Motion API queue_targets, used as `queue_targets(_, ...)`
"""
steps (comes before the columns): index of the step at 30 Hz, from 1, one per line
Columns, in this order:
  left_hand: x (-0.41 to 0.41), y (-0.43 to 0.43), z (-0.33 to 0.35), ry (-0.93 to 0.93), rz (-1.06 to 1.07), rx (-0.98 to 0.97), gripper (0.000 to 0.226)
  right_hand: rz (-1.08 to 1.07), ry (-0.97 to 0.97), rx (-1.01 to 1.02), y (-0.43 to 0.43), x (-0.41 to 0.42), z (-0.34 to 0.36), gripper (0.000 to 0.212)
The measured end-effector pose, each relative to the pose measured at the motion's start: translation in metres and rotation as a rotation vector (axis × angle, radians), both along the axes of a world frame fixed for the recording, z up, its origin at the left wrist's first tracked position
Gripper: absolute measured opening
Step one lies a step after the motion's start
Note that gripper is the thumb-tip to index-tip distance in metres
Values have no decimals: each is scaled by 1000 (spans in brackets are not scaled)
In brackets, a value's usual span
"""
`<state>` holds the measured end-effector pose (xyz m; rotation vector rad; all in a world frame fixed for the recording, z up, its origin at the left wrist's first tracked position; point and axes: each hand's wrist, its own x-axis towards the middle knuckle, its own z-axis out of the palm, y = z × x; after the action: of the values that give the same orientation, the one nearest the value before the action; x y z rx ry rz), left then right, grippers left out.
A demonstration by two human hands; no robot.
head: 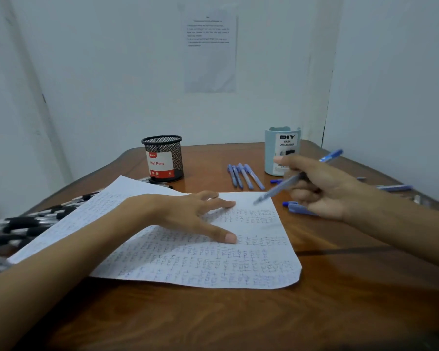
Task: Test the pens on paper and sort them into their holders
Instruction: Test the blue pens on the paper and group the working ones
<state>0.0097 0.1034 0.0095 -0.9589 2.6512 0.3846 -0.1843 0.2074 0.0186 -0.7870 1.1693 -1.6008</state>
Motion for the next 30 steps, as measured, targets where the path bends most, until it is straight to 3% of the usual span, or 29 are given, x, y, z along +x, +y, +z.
queue_targets(3, 0, -2, 0, -14, 6, -1, 94, 165, 47, 20, 4, 15, -11, 27)
queue_targets(7, -1, -1, 5, -36, 31, -8, 101, 402, 147, 52, 8, 25, -22, 56)
queue_targets(12, 5, -6, 6, -12, 8, 8, 93, 290, 486, -74, 14, 33, -26, 35)
queue_targets(17, 4, -8, 5, -14, 12, 1, 93, 218, 756, -119, 15, 37, -28, 47)
queue_targets(30, 2, -6, 5, 4, 2, 8, 90, 200, 791, -93, 9, 34, -31, 44)
